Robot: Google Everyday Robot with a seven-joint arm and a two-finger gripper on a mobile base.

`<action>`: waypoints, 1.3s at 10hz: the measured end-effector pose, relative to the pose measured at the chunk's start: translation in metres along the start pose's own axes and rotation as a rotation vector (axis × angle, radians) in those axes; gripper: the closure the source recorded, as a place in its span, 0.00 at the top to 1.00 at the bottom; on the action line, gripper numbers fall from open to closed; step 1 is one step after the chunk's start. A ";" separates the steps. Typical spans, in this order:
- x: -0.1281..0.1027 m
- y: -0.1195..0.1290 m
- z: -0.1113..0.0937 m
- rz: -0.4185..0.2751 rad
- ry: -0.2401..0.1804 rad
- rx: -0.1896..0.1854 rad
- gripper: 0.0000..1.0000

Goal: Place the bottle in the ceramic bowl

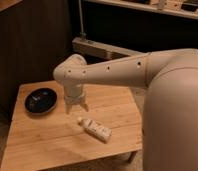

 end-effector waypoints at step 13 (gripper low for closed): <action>0.001 -0.023 0.040 -0.645 -0.021 -0.024 0.65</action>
